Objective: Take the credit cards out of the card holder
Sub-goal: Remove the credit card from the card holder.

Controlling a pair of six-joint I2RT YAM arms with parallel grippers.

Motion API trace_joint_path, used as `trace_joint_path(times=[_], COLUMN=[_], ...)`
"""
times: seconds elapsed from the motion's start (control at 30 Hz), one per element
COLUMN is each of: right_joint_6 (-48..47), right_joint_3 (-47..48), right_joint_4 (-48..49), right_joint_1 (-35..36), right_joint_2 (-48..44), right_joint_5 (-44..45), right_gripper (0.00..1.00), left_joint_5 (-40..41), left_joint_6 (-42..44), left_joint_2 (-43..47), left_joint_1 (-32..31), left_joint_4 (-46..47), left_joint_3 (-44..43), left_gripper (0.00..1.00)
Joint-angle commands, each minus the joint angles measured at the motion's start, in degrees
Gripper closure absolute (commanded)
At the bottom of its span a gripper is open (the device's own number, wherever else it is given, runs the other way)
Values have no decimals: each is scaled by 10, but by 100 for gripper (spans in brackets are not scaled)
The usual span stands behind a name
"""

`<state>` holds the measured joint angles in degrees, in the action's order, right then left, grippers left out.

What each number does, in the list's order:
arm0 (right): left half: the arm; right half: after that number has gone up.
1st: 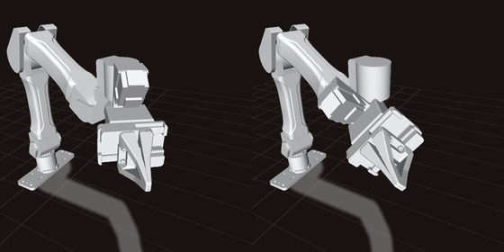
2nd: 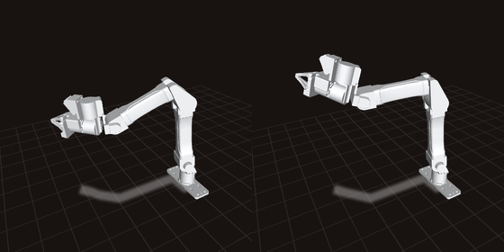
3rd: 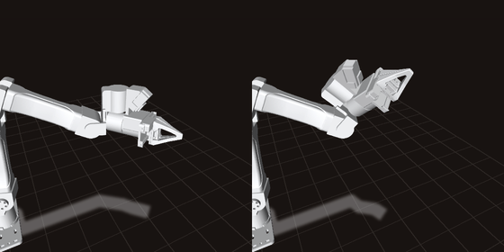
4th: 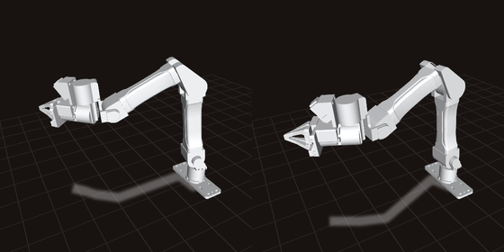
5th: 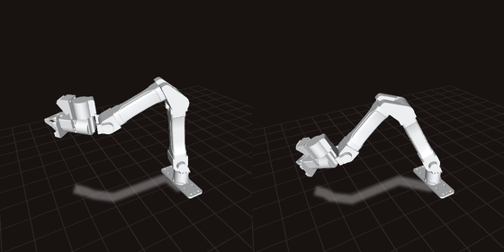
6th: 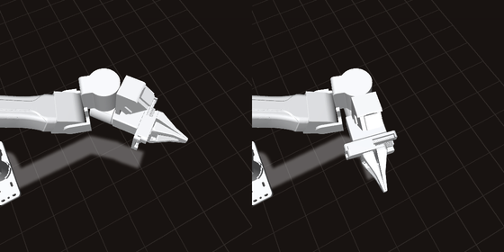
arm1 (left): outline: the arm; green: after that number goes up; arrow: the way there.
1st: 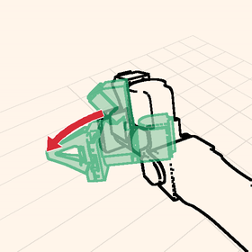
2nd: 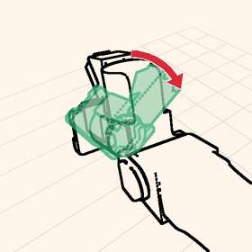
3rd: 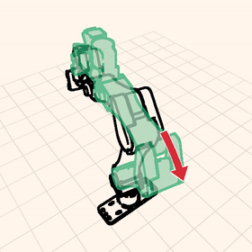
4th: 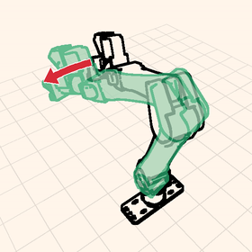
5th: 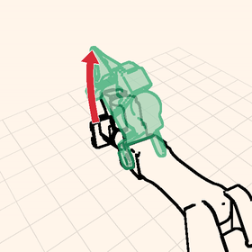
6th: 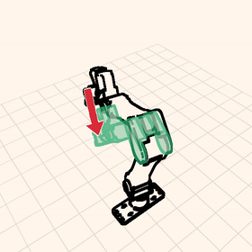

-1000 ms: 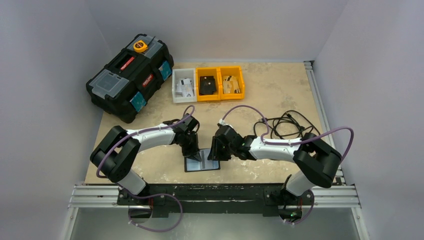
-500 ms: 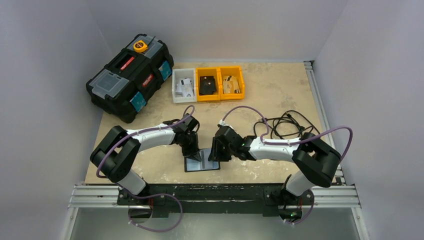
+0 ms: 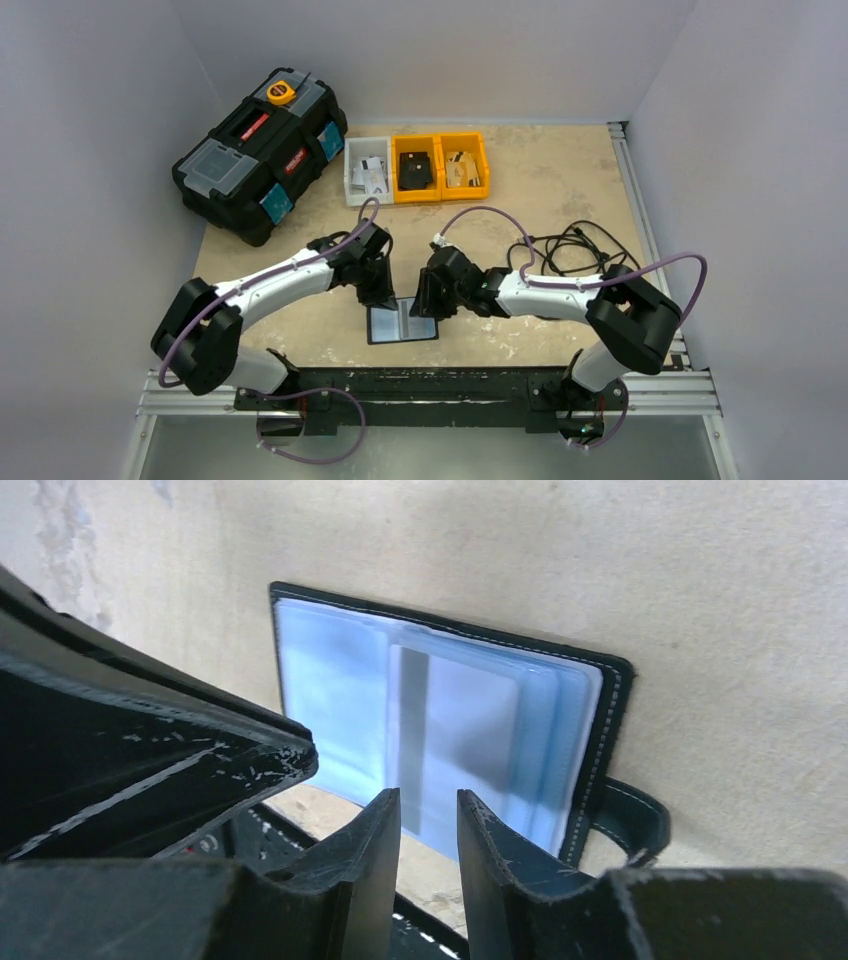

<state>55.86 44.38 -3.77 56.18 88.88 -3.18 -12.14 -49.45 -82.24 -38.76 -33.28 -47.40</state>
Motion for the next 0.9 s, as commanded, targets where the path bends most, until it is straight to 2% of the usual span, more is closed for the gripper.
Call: trace_joint_path(times=[0.0, 0.33, 0.53, 0.87], right_joint_6=[-9, 3, 11, 13], right_joint_3=[36, 8, -11, -21], right_joint_4=[15, -9, -3, 3], right_joint_1=[0, -2, -2, -9], right_joint_2=[7, -11, -14, -9], right_joint_5=[-15, 9, 13, 10], right_gripper=[72, 72, 71, 70], left_joint_5=[39, -35, -29, -6], left_joint_6=[21, 19, 17, 14], left_joint_2=[47, 7, -47, -103], left_joint_1=[0, -2, -4, -4], left_joint_4=[-43, 37, 53, 72], left_joint_3=[-23, -15, -8, 17], left_gripper=[93, 94, 100, 100])
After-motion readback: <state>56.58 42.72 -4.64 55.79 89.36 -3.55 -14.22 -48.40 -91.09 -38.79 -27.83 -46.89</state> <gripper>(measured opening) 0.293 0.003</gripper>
